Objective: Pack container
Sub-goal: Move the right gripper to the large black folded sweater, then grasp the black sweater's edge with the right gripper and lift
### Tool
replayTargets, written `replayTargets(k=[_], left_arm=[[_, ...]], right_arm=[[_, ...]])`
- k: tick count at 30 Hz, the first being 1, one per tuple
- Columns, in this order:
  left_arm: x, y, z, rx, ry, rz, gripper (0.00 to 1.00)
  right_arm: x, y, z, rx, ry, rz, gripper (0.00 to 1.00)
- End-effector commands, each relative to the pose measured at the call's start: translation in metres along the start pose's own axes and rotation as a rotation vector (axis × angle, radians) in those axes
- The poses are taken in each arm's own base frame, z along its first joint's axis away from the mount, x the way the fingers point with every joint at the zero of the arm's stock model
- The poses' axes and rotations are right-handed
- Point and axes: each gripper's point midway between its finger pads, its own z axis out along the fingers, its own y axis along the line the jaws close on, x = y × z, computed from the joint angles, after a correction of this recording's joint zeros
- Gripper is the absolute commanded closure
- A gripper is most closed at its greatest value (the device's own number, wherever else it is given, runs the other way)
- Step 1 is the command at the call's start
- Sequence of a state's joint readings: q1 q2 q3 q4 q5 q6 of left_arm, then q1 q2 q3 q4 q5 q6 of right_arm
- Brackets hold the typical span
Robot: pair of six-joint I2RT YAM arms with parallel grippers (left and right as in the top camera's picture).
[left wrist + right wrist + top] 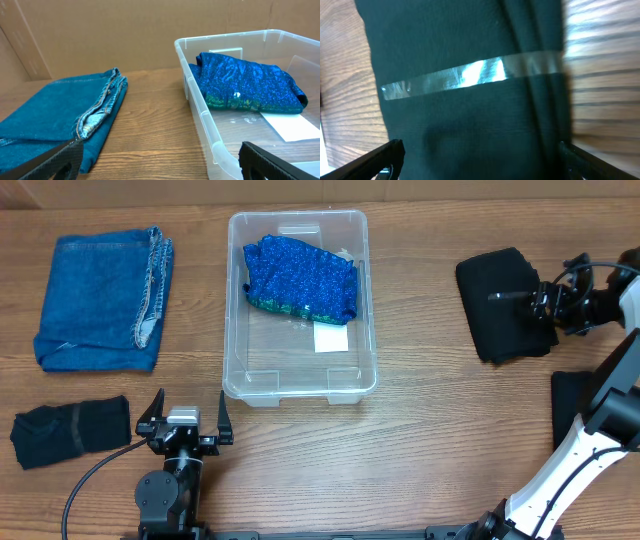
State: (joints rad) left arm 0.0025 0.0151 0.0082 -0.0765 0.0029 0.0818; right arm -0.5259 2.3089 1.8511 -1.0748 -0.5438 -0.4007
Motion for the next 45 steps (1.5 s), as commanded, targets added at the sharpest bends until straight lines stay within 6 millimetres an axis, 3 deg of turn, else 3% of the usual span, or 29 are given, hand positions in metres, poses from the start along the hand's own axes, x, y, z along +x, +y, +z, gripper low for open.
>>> replayTargets(k=[1, 6, 8, 9, 10, 13, 17, 23, 25, 28, 32, 37, 45], left_arm=[[0.0, 0.003, 0.0, -0.017, -0.006, 0.008, 0.0], [-0.001, 0.003, 0.0, -0.017, -0.007, 0.008, 0.0], [-0.001, 0.003, 0.0, -0.017, -0.007, 0.008, 0.0], [-0.001, 0.003, 0.0, -0.017, -0.007, 0.008, 0.0], [-0.001, 0.003, 0.0, -0.017, -0.007, 0.008, 0.0], [-0.001, 0.003, 0.0, -0.017, -0.007, 0.008, 0.0], [-0.001, 0.003, 0.0, -0.017, -0.007, 0.008, 0.0], [-0.001, 0.003, 0.0, -0.017, -0.007, 0.008, 0.0], [-0.001, 0.003, 0.0, -0.017, -0.007, 0.008, 0.0], [0.0, 0.003, 0.0, -0.017, -0.006, 0.008, 0.0], [-0.001, 0.003, 0.0, -0.017, -0.007, 0.008, 0.0], [-0.001, 0.003, 0.0, -0.017, -0.007, 0.008, 0.0], [-0.001, 0.003, 0.0, -0.017, -0.007, 0.008, 0.0]], right_arm=[[0.006, 0.001, 0.006, -0.015, 0.001, 0.006, 0.01], [0.011, -0.009, 0.008, 0.015, 0.008, 0.019, 0.01], [0.011, -0.009, 0.008, 0.014, 0.008, 0.025, 0.06], [0.011, -0.008, 0.009, 0.014, 0.01, 0.044, 0.14], [0.011, -0.004, 0.011, 0.005, 0.014, 0.07, 0.38], [0.014, 0.012, 0.015, -0.044, 0.034, 0.093, 0.65], [0.02, 0.038, 0.024, -0.09, 0.085, 0.107, 0.75], [0.021, 0.06, 0.036, -0.096, 0.118, 0.129, 0.91], [0.021, 0.064, 0.04, -0.089, 0.125, 0.156, 0.88], [0.02, 0.056, 0.041, -0.034, 0.123, 0.174, 0.53], [0.008, 0.041, 0.041, 0.025, 0.073, 0.157, 0.37], [0.003, 0.012, 0.038, 0.193, 0.052, 0.146, 0.34], [-0.018, 0.002, 0.021, 0.29, -0.01, 0.182, 0.34]])
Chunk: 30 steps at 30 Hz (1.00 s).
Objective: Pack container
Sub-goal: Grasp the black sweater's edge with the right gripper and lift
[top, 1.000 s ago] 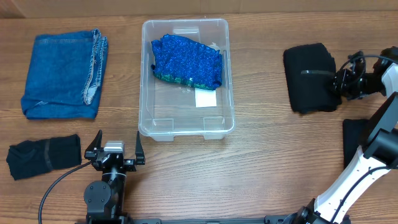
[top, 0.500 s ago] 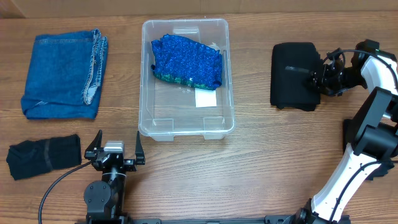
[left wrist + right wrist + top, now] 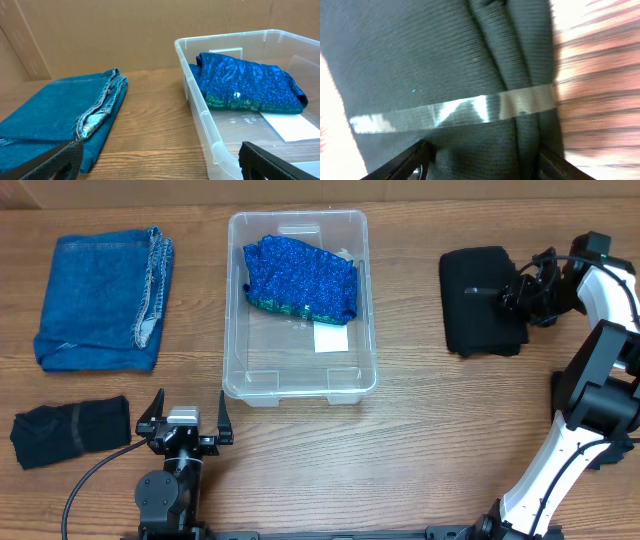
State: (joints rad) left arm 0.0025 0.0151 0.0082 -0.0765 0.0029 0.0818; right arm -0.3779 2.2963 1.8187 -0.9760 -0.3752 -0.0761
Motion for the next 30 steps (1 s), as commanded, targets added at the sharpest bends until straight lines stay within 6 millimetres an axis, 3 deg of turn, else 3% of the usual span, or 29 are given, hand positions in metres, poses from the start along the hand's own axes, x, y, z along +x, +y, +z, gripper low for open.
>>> replayTargets(k=[1, 6, 15, 24, 27, 30], left_arm=[[-0.001, 0.003, 0.0, -0.017, -0.007, 0.008, 0.0], [-0.001, 0.003, 0.0, -0.017, -0.007, 0.008, 0.0], [-0.001, 0.003, 0.0, -0.017, -0.007, 0.008, 0.0], [-0.001, 0.003, 0.0, -0.017, -0.007, 0.008, 0.0], [-0.001, 0.003, 0.0, -0.017, -0.007, 0.008, 0.0], [-0.001, 0.003, 0.0, -0.017, -0.007, 0.008, 0.0]], right_arm=[[-0.011, -0.031, -0.011, 0.161, -0.038, 0.031, 0.34], [-0.011, -0.049, -0.014, 0.268, -0.039, 0.032, 0.34], [-0.01, -0.055, -0.011, 0.294, -0.039, 0.021, 0.3], [0.034, -0.016, 0.039, 0.139, 0.072, -0.012, 0.31], [0.041, 0.0, 0.045, 0.106, 0.093, -0.026, 0.46], [0.043, 0.014, 0.049, 0.061, 0.102, -0.034, 0.75]])
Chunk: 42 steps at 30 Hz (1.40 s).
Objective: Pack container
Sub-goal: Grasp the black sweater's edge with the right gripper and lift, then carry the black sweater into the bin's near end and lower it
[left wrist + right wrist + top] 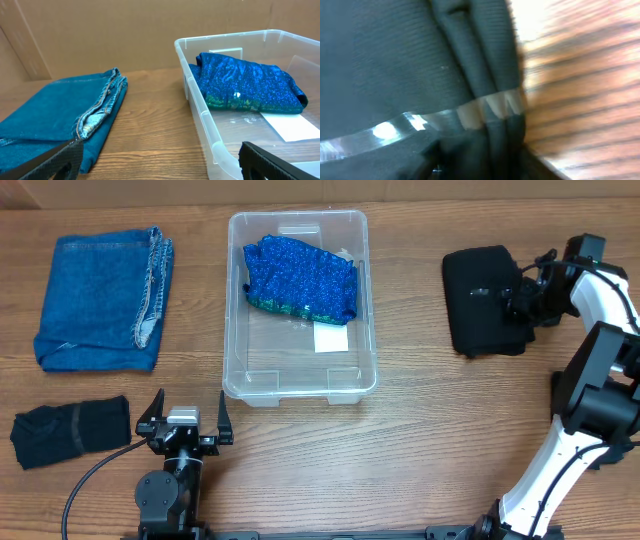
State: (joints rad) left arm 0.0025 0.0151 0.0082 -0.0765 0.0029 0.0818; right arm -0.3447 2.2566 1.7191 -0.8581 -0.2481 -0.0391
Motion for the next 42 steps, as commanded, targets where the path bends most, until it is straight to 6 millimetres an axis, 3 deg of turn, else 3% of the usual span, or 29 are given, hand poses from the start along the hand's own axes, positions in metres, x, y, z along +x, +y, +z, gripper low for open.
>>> replayTargets(k=[1, 2, 3, 6, 9, 11, 14, 17, 24, 29, 32, 35, 37, 42], left_arm=[[-0.001, 0.003, 0.0, -0.017, -0.007, 0.008, 0.0], [-0.001, 0.003, 0.0, -0.017, -0.007, 0.008, 0.0], [-0.001, 0.003, 0.0, -0.017, -0.007, 0.008, 0.0], [-0.001, 0.003, 0.0, -0.017, -0.007, 0.008, 0.0], [-0.001, 0.003, 0.0, -0.017, -0.007, 0.008, 0.0], [-0.001, 0.003, 0.0, -0.017, -0.007, 0.008, 0.0], [0.0, 0.003, 0.0, -0.017, -0.006, 0.008, 0.0], [-0.001, 0.003, 0.0, -0.017, -0.007, 0.008, 0.0], [-0.001, 0.003, 0.0, -0.017, -0.007, 0.008, 0.0], [-0.001, 0.003, 0.0, -0.017, -0.007, 0.008, 0.0], [-0.001, 0.003, 0.0, -0.017, -0.007, 0.008, 0.0], [-0.001, 0.003, 0.0, -0.017, -0.007, 0.008, 0.0], [-0.001, 0.003, 0.0, -0.017, -0.007, 0.008, 0.0], [-0.001, 0.003, 0.0, -0.017, -0.007, 0.008, 0.0]], right_arm=[[0.044, 0.032, 0.034, -0.078, 0.148, -0.025, 0.83], [0.044, 0.034, 0.034, -0.089, 0.148, -0.007, 0.94], [0.044, 0.036, 0.033, -0.102, 0.149, -0.005, 0.96], [0.043, 0.041, 0.027, -0.117, 0.163, -0.001, 0.96], [0.034, 0.048, 0.004, -0.119, 0.15, -0.006, 0.96], [0.023, 0.059, -0.019, -0.143, 0.121, -0.02, 0.96], [0.003, 0.095, -0.083, -0.245, 0.036, -0.052, 0.96], [-0.001, 0.112, -0.119, -0.275, 0.001, -0.066, 0.96], [0.003, 0.171, -0.186, -0.35, -0.086, -0.167, 0.96], [0.009, 0.226, -0.242, -0.44, -0.186, -0.213, 0.96], [0.022, 0.273, -0.276, -0.539, -0.231, -0.191, 0.96], [0.042, 0.312, -0.292, -0.601, -0.25, -0.286, 0.96], [0.059, 0.332, -0.294, -0.612, -0.263, -0.442, 0.96], [0.093, 0.357, -0.277, -0.54, -0.286, -0.802, 0.96]])
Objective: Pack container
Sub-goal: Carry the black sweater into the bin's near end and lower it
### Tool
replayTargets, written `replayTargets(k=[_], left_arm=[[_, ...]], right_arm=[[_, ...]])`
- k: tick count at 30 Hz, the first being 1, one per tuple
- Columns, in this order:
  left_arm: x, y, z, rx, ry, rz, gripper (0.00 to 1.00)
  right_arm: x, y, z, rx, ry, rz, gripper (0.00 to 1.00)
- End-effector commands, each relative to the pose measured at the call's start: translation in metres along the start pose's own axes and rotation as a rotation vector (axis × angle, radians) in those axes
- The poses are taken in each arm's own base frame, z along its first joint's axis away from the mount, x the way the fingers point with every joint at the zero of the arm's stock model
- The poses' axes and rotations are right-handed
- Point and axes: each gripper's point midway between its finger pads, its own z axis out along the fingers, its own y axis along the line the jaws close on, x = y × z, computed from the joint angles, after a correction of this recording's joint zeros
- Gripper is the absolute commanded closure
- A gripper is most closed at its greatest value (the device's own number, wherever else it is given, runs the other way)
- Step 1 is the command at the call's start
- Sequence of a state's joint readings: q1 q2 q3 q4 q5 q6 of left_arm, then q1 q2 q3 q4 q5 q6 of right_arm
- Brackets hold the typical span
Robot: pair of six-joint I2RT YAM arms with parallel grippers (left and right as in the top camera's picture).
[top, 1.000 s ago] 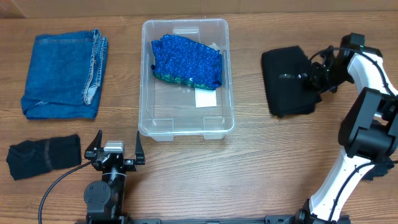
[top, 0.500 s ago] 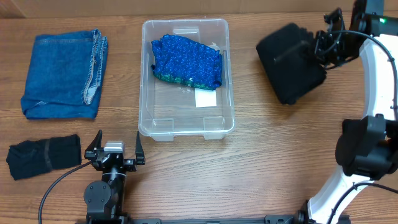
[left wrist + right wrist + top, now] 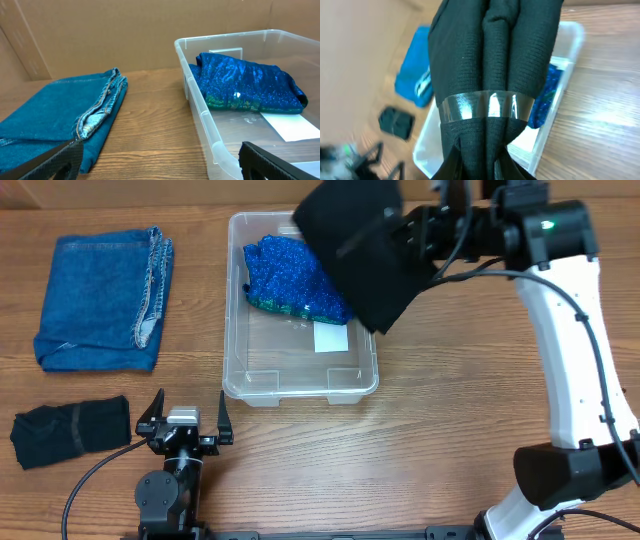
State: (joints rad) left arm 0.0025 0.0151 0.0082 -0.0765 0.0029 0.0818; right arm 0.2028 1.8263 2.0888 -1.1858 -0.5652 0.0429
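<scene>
A clear plastic container [image 3: 300, 394] stands at the table's middle, with a sparkly blue cloth [image 3: 290, 280] in its far half. My right gripper [image 3: 415, 235] is shut on a folded black garment [image 3: 360, 250] bound with a clear tape band [image 3: 487, 106]. The garment [image 3: 490, 60] hangs in the air over the container's [image 3: 560, 60] right rim. In the right wrist view my gripper [image 3: 482, 167] pinches its lower end. My left gripper [image 3: 185, 425] rests open near the front edge, in front of the container [image 3: 200, 100], with nothing in it.
Folded blue jeans [image 3: 100, 300] lie at the far left. A small black taped bundle [image 3: 70, 430] lies at the front left. A white label [image 3: 330, 337] lies on the container's floor. Cardboard walls [image 3: 125, 35] stand behind the table.
The black garment lay on the table at the far right with my right gripper closing on its edge. Now it is held in the air over the container's right rim. The left arm has not moved.
My right gripper stood open around the black garment's edge at the far right. Then the garment lay a little further left with the fingers closer round it. Then they were nearly shut on it. Now it is held up over the container.
</scene>
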Motion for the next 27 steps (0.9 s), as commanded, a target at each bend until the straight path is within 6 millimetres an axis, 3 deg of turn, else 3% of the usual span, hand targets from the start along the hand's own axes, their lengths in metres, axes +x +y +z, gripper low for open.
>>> replayTargets(k=[1, 3, 9, 15, 22, 27], left_arm=[[-0.001, 0.003, 0.0, -0.017, -0.007, 0.008, 0.0], [-0.001, 0.003, 0.0, -0.017, -0.007, 0.008, 0.0], [-0.001, 0.003, 0.0, -0.017, -0.007, 0.008, 0.0], [-0.001, 0.003, 0.0, -0.017, -0.007, 0.008, 0.0], [-0.001, 0.003, 0.0, -0.017, -0.007, 0.008, 0.0], [0.0, 0.003, 0.0, -0.017, -0.006, 0.008, 0.0]], right_arm=[[0.0, 0.023, -0.008, 0.038, -0.011, -0.332, 0.96], [0.015, 0.039, 0.003, 0.023, 0.045, -0.608, 0.96], [0.036, 0.055, 0.023, -0.04, 0.104, -0.901, 0.96], [0.051, 0.049, 0.059, -0.091, 0.165, -0.951, 0.96], [0.075, 0.084, 0.085, -0.188, 0.206, -0.992, 0.96], [0.101, 0.088, 0.109, -0.229, 0.304, -0.975, 0.96]])
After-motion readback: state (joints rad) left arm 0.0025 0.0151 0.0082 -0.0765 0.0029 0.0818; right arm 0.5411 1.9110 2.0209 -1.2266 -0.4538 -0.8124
